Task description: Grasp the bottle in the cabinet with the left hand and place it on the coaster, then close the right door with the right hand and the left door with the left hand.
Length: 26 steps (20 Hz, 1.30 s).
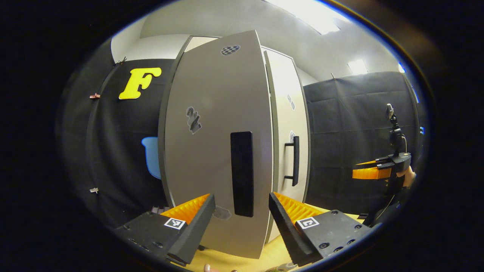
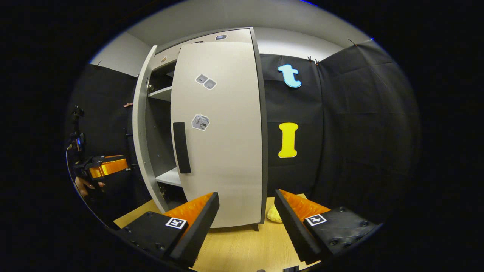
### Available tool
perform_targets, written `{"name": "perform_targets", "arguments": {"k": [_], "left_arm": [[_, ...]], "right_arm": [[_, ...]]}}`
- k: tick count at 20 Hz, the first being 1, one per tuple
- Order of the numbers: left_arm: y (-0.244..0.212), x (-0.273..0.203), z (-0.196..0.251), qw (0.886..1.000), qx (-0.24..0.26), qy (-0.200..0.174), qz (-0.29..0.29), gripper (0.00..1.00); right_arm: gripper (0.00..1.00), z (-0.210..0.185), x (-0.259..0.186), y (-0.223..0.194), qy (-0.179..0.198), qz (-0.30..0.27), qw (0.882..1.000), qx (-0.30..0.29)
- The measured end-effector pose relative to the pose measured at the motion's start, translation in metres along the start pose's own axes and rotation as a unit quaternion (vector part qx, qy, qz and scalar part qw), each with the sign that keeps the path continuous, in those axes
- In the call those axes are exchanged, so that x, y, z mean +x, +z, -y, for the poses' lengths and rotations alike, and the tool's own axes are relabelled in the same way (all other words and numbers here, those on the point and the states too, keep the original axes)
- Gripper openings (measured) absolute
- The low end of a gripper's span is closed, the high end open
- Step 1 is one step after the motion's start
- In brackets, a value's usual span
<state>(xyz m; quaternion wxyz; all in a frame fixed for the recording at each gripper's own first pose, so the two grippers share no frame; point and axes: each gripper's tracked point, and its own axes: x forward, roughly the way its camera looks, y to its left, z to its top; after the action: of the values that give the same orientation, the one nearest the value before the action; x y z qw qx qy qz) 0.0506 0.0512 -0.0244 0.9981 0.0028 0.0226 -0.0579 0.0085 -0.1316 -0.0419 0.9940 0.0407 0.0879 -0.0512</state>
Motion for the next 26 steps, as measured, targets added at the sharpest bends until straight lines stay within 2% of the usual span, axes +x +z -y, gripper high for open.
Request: {"name": "perform_targets", "arguments": {"k": [10, 26], "left_arm": [[0.007, -0.018, -0.008, 1.0, -0.008, 0.026, 0.002, 0.91], [0.017, -0.027, -0.012, 1.0, -0.007, 0.03, 0.008, 0.91]], "right_arm": [[0.98, -0.009, -0.001, 0.0, 0.022, -0.004, 1.0, -0.005], [0.98, -0.017, -0.006, 0.005, 0.022, 0.011, 1.0, -0.004]]}}
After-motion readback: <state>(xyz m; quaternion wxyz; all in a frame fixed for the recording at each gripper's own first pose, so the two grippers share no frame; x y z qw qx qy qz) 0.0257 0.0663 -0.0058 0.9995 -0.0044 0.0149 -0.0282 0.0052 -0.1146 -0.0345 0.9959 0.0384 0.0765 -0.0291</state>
